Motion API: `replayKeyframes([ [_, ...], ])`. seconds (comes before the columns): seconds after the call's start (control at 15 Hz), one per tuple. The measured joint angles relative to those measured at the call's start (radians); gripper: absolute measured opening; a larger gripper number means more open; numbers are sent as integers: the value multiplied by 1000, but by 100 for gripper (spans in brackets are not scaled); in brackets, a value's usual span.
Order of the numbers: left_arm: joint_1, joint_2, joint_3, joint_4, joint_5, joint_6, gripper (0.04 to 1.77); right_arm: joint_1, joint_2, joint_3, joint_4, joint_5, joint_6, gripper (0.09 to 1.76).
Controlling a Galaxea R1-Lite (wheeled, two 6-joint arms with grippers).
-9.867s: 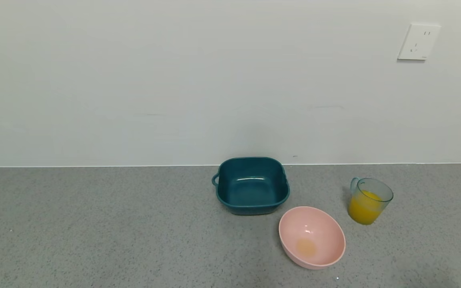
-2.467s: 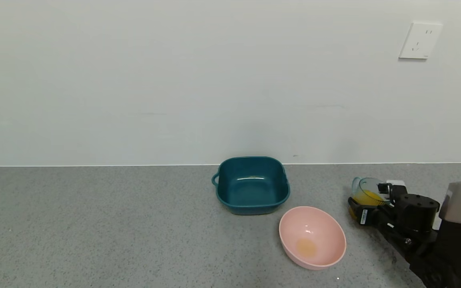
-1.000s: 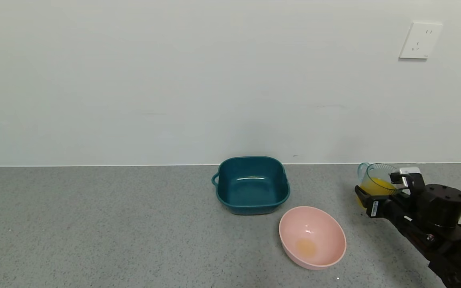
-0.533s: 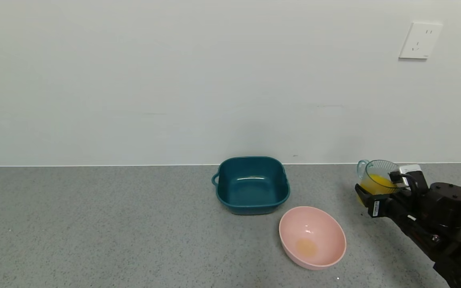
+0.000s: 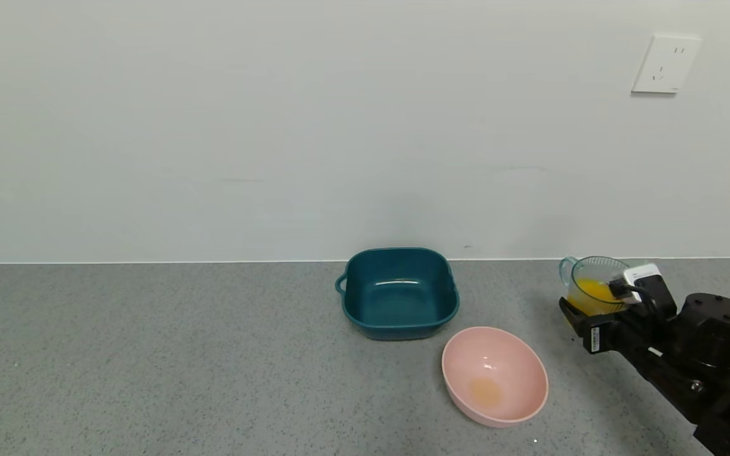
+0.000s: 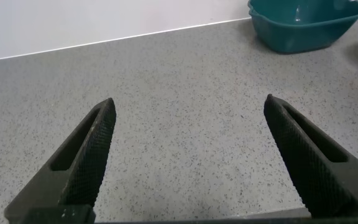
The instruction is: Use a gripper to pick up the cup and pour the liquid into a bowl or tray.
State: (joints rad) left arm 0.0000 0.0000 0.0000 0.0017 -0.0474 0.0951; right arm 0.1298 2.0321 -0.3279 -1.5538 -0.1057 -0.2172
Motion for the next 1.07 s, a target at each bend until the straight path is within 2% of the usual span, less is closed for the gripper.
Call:
replayKeyframes([
  [0.13,0,0,0,0,0,0,172,5,-18,15,0,29,-29,135],
  [0.67,0,0,0,0,0,0,172,23,-57,29,0,37,-166,135],
  [1.07,0,0,0,0,0,0,172,73,-61,44,3,37,-272,135],
])
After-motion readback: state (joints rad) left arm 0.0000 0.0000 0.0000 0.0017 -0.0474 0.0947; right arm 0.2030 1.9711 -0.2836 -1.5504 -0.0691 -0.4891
